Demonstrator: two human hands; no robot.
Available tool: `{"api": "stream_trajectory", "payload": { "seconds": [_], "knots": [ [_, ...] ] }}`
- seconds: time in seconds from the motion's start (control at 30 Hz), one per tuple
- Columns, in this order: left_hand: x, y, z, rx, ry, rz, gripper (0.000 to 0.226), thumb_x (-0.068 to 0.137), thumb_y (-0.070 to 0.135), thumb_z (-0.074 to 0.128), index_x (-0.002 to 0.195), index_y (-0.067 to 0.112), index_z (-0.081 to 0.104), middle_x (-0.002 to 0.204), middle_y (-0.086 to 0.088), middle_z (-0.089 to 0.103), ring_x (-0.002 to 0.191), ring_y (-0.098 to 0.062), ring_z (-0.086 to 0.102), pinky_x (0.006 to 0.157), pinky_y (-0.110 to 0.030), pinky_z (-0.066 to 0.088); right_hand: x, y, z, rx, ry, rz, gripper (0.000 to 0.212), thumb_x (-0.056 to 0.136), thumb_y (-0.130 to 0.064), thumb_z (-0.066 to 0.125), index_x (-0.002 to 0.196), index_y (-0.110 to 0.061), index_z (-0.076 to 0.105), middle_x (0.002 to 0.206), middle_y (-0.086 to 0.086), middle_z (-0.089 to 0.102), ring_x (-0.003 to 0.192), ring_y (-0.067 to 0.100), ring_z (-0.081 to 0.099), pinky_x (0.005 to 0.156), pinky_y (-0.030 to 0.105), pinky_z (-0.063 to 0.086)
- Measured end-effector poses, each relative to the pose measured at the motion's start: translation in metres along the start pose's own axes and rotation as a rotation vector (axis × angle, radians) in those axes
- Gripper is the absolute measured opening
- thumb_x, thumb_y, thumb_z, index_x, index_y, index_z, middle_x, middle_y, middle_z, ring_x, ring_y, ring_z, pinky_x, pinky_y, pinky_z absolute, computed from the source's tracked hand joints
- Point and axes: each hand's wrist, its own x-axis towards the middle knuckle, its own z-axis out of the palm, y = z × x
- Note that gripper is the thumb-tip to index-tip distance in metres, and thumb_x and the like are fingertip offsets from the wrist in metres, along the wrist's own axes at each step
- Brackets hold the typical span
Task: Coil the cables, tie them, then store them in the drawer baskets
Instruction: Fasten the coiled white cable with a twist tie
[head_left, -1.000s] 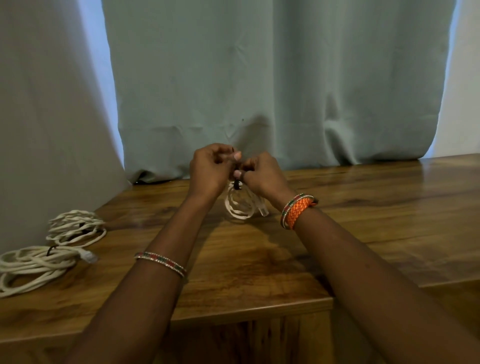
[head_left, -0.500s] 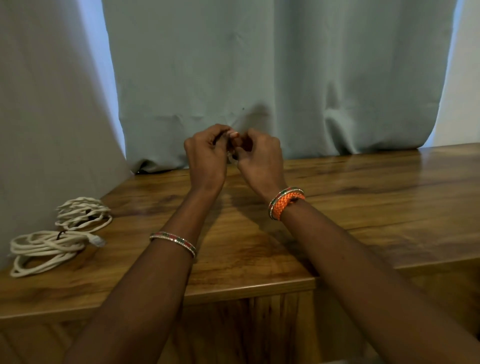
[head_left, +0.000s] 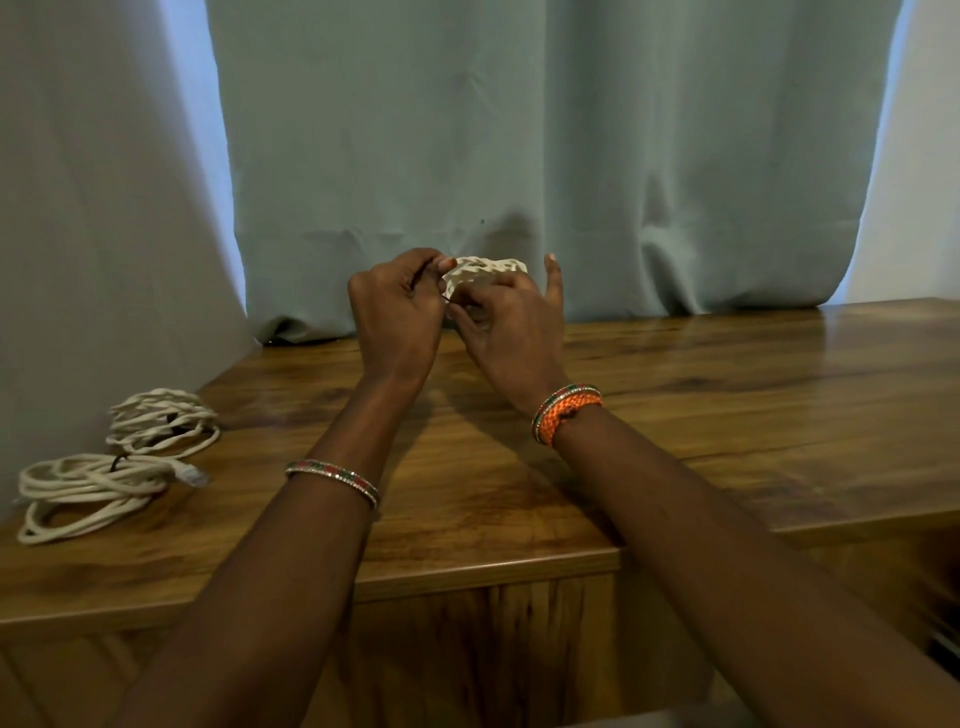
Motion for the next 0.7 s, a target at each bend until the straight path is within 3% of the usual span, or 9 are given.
{"api": "stream_trajectory", "payload": {
  "seconds": [0.13,0.2,0.27,0.3,0.37,0.43,0.5,0.6,0.7],
  "knots": [
    [0.000,-0.003,0.000,0.036,0.001,0.021,0.019,0.085,0.016,0.060,0.078,0.007,0.074,0.059,0.000,0.065,0.049,-0.008,0.051,0.049,-0.025,0.039,0.000,0.001,0.004,-0.038,-0.033,-0.034,0.019,0.090,-0.032,0.058,0.103,-0.026,0.071,0.102,-0.003,0.072,0.109,0.020,0.058,0.116,0.048,0.002],
    [-0.002,-0.004,0.003,0.056,-0.025,0.001,0.017,0.084,0.015,0.061,0.078,0.008,0.075,0.060,-0.001,0.067,0.049,-0.007,0.053,0.050,-0.023,0.041,0.001,0.002,0.007,-0.092,-0.092,-0.022,0.018,0.088,-0.031,0.059,0.099,-0.023,0.072,0.102,-0.002,0.070,0.110,0.022,0.053,0.113,0.041,0.012],
    [-0.002,-0.005,0.007,-0.016,-0.101,-0.046,0.014,0.082,0.013,0.063,0.076,0.008,0.074,0.063,-0.005,0.069,0.054,-0.003,0.059,0.055,-0.021,0.046,0.002,0.006,0.008,-0.056,-0.154,0.068,0.016,0.082,-0.029,0.063,0.084,-0.016,0.073,0.088,0.003,0.069,0.097,0.025,0.053,0.088,0.033,0.035],
    [-0.002,-0.007,0.007,-0.080,-0.147,-0.081,0.010,0.082,0.012,0.064,0.079,0.011,0.074,0.066,-0.004,0.069,0.057,0.001,0.060,0.058,-0.018,0.047,0.004,0.009,0.008,0.030,-0.156,0.145,0.016,0.080,-0.026,0.066,0.075,-0.012,0.071,0.077,0.006,0.067,0.085,0.025,0.055,0.073,0.030,0.036],
    [0.004,-0.013,0.007,-0.193,-0.269,-0.154,0.009,0.086,0.014,0.062,0.091,0.017,0.069,0.079,-0.001,0.070,0.070,0.007,0.062,0.069,-0.013,0.048,0.007,0.020,0.009,0.301,-0.160,0.377,0.020,0.078,-0.021,0.069,0.061,-0.012,0.062,0.062,0.008,0.061,0.066,0.022,0.056,0.059,0.030,0.036],
    [0.008,-0.018,0.005,-0.237,-0.458,-0.266,0.019,0.090,0.017,0.060,0.109,0.017,0.061,0.100,-0.003,0.067,0.085,0.007,0.061,0.080,-0.013,0.047,0.013,0.028,0.005,0.593,-0.212,0.649,0.024,0.079,-0.015,0.070,0.058,-0.013,0.059,0.065,0.010,0.063,0.064,0.019,0.056,0.061,0.032,0.043],
    [0.007,-0.022,0.002,-0.178,-0.658,-0.330,0.027,0.087,0.020,0.063,0.113,0.013,0.061,0.106,-0.002,0.065,0.091,0.001,0.060,0.082,-0.017,0.046,0.015,0.035,0.004,0.730,-0.288,0.757,0.024,0.080,-0.009,0.069,0.059,-0.013,0.059,0.066,0.011,0.063,0.066,0.020,0.057,0.063,0.035,0.046],
    [0.007,-0.030,-0.006,-0.213,-0.829,-0.446,0.040,0.077,0.041,0.071,0.106,0.013,0.068,0.105,-0.008,0.068,0.099,-0.016,0.060,0.088,-0.029,0.045,0.015,0.031,0.002,0.738,-0.302,0.710,0.019,0.079,-0.006,0.070,0.062,-0.012,0.063,0.071,0.010,0.066,0.073,0.020,0.062,0.072,0.039,0.054],
    [0.010,-0.032,-0.017,-0.362,-0.868,-0.575,0.041,0.067,0.053,0.067,0.099,0.027,0.074,0.104,-0.005,0.070,0.097,-0.021,0.061,0.089,-0.037,0.045,0.014,0.018,-0.002,0.802,-0.258,0.629,0.011,0.082,-0.005,0.068,0.071,-0.006,0.066,0.072,0.010,0.067,0.072,0.019,0.064,0.074,0.041,0.056]
  ]
}}
